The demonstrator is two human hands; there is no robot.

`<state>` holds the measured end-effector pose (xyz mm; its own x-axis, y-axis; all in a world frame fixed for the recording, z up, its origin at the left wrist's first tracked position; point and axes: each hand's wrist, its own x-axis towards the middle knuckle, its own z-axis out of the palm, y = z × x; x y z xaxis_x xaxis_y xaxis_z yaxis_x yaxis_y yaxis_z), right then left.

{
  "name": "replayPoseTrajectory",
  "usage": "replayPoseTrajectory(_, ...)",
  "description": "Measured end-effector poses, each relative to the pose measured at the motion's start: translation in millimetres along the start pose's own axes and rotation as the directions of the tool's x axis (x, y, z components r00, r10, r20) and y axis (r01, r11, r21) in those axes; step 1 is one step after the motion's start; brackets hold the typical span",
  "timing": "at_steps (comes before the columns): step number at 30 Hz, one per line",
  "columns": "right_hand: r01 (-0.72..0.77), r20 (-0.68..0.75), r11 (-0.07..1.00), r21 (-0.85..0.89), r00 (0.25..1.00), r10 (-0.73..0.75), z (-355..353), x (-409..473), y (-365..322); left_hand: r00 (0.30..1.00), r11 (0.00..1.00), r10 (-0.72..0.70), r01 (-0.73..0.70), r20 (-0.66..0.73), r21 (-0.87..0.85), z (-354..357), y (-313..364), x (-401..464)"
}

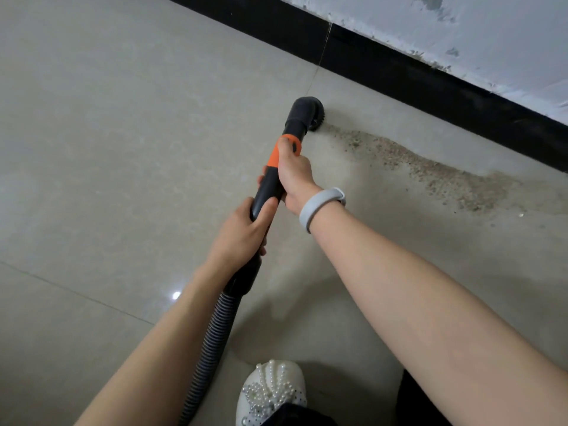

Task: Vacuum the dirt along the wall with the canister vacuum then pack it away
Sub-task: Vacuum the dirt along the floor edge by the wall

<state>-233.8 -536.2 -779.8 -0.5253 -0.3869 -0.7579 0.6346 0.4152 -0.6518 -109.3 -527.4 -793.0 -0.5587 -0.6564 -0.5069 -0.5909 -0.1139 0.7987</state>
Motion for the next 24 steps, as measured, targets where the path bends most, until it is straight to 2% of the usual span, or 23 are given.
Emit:
replayPoseTrajectory(7,-0.03,0.008,0.999,0.026,1.0,0.03,-1,-8,7,1.0,1.0,0.0,0.0,0.029,0.01,-5,-3,-7)
replayPoseTrajectory(15,-0.05,-0.019,0.99,0.134,0.998,0.053,-26,-29,46,0.99,1.0,-0.004,0.004,0.142,0.004,4,-23,-42)
replayPoseTrajectory(21,0.003,0.021,1.0,0.011,1.0,-0.003,-7,-8,13,0.999,1.0,0.01,-0.01,0.047,-0.018,-3,-6,-13)
replayPoseTrajectory(24,0.01,0.025,1.0,-0.004,1.0,-0.01,-3,3,-6,0.999,0.999,0.013,-0.011,0.043,-0.035,-2,6,4)
